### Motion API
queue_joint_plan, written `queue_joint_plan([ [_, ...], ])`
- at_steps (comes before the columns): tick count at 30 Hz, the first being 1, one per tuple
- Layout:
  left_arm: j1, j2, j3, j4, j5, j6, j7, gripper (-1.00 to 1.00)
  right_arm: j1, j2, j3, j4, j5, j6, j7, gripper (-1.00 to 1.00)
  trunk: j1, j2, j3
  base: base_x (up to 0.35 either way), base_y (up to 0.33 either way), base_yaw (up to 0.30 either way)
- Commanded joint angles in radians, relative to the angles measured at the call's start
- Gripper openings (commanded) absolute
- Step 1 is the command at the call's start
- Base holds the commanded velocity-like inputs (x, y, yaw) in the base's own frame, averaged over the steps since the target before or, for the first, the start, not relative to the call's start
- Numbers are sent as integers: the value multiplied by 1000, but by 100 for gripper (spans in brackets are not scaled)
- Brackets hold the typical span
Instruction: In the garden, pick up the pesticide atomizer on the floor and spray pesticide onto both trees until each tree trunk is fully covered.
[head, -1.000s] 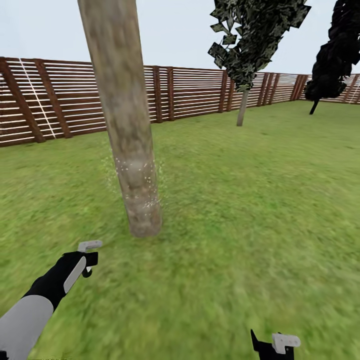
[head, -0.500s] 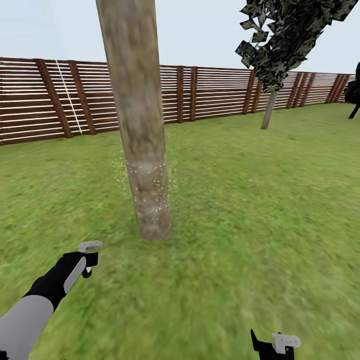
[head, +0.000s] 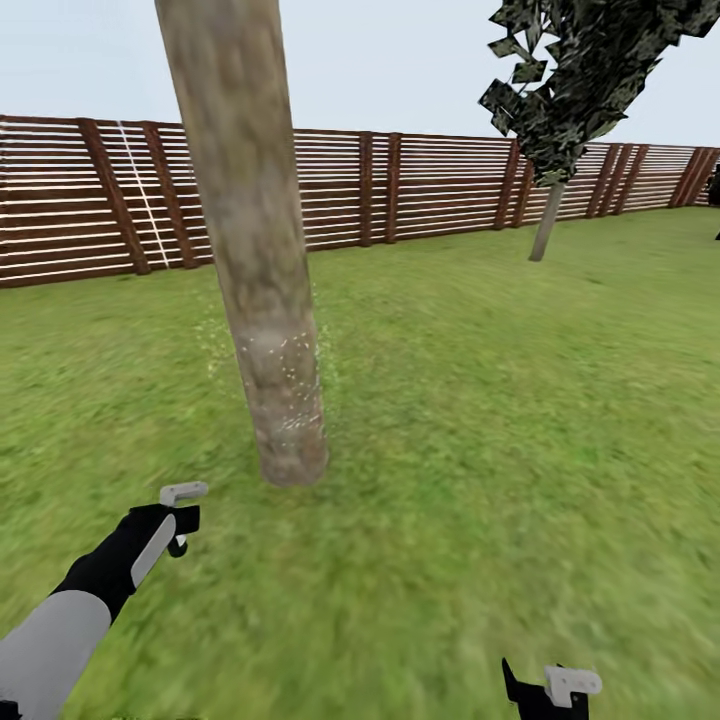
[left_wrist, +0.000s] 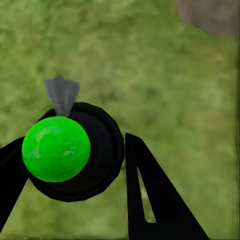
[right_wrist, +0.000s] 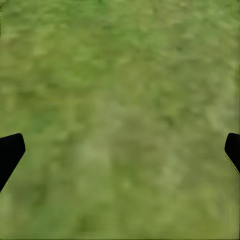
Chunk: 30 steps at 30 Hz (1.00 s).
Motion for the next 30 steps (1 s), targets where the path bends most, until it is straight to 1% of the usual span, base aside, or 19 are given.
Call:
queue_joint_plan([
  [1, 0, -21, 0, 1, -3, 0, -1, -100, 0, 0, 0, 0, 0, 0, 0, 100, 0, 0, 0, 129, -274, 267],
  [2, 0, -42, -1, -4, -6, 0, 0, -100, 0, 0, 0, 0, 0, 0, 0, 100, 0, 0, 0, 152, -267, 273],
  [3, -5, -52, -3, -7, -8, 1, 2, -100, 0, 0, 0, 0, 0, 0, 0, 100, 0, 0, 0, 179, -262, 276],
  [7, -21, -60, -2, -17, -8, 15, 0, -100, 0, 0, 0, 0, 1, 0, 0, 100, 0, 0, 0, 199, -233, 277],
  [8, -26, -64, -2, -42, -7, 18, -2, -100, 0, 0, 0, 0, 1, 0, 0, 100, 0, 0, 0, 75, -69, 277],
  [10, -30, -72, -5, -128, -6, 33, -3, -100, 0, 0, 0, 0, 0, 0, 0, 100, 0, 0, 0, 20, -19, 265],
  [11, -42, -82, -6, -151, -7, 66, -3, -100, 0, 0, 0, 0, 0, 0, 0, 100, 0, 0, 0, 5, -5, 164],
  [12, -75, -104, -6, -169, -8, 136, -2, -100, 0, 0, 0, 0, 0, 0, 0, 100, 0, 0, 0, 2, -2, 67],
  [13, -103, -120, -6, -175, -8, 177, -2, -100, 0, 0, 0, 0, 0, 0, 0, 100, 0, 0, 0, 1, -1, 34],
  [15, -157, -149, -6, -181, -9, 215, -2, -100, 0, -1, -1, 0, 0, 0, 0, 100, 0, 0, 0, 0, 0, 12],
  [18, -190, -176, -8, -189, -9, 300, -2, -100, 0, -2, -2, 0, 0, 0, 0, 100, 0, 0, 0, 0, 0, -184],
  [20, -217, -190, -9, -248, -10, 348, -2, -100, 0, -2, -2, 0, 0, 0, 0, 100, 0, 0, 0, 0, 0, -287],
  [21, -238, -197, -8, -279, -9, 399, -2, -100, 0, -2, -2, 0, 0, 0, 0, 100, 0, 0, 0, 0, 0, -93],
  [23, -250, -196, -8, -317, -11, 434, -1, -100, 0, -1, -2, 0, 0, 0, 0, 100, 0, 0, 0, 0, 0, -27],
  [25, -253, -189, -9, -327, -10, 443, -2, -100, 0, -1, -2, 0, 0, 0, 0, 100, 0, 0, 0, 0, 0, -5],
  [28, -274, -191, -9, -344, -8, 452, -3, -100, 0, -1, -2, 0, 0, 0, 0, 100, 0, 0, 0, 0, 0, 0],
  [30, -279, -211, -10, -388, -1, 463, -9, -100, 0, -1, -2, 0, 0, 0, 0, 100, 0, 0, 0, 0, 0, 0],
])
